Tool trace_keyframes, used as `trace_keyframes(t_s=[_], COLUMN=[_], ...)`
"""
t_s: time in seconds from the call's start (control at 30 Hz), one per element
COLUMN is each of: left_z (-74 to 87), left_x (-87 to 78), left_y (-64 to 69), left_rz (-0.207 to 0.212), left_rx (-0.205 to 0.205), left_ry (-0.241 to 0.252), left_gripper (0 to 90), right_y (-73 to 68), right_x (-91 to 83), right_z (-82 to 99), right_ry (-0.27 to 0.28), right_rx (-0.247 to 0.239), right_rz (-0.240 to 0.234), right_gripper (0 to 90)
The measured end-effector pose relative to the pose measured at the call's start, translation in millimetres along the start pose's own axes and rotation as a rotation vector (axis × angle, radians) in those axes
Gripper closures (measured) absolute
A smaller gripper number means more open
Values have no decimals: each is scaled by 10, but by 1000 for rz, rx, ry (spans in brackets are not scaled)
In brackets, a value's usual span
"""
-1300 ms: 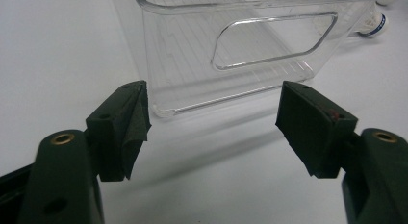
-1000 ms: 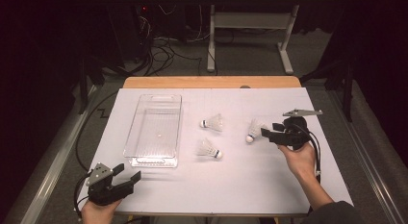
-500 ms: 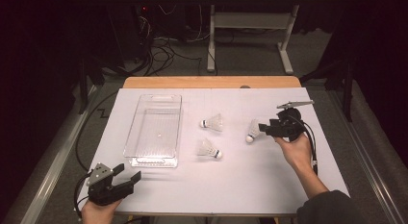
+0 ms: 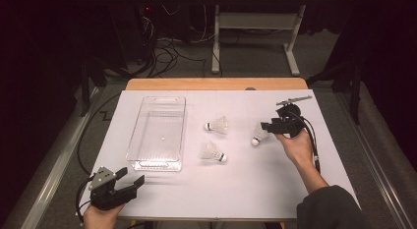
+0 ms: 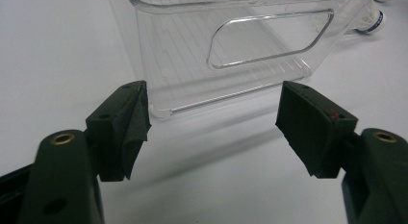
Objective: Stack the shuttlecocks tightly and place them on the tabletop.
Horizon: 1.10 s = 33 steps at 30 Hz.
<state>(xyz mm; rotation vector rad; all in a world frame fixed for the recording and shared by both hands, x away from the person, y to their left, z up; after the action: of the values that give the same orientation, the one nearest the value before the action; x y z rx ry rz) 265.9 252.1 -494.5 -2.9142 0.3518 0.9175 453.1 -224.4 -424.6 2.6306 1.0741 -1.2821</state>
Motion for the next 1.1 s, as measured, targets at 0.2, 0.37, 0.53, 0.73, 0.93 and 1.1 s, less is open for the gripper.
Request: trace_keyframes(t_s=[0.2,0.37,0.53,0.73,0.93,1.1], left_z=[0,0,5,4,4,5], left_x=[4,6,19,19,18,20], left_y=[6,5,20,20,20,16], left_rz=[0,1,0,1,1,-5], left_rx=[2,2,19,18,18,19], left_ry=[-1,-2,-13,-14,-13,-14], left_gripper=[286,285,283,283,284,284], right_y=[3,18,37,64,80,81], right_x=[56,123,190,228,260,263], right_z=[-52,-68,-57,-46,-30,-19], right_ry=[-25,-51,-79,-97,-115,-125], right_rx=[-11,-6,0,15,25,28], right_rz=[21,30,42,33,20,10], right_gripper=[519,528,536,554,601,655])
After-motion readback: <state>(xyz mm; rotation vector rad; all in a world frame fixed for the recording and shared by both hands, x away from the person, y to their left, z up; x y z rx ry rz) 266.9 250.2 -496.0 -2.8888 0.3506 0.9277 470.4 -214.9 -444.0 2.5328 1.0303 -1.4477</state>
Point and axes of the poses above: each handheld gripper's, and its own axes: x roughly forward along the jaws, z roughly out of its underside, y roughly to its right, the point moved 4 cm from there along x, roughly forward along the jaws, and after that the axes turned 15 degrees about -z, right-handed, at the moved point
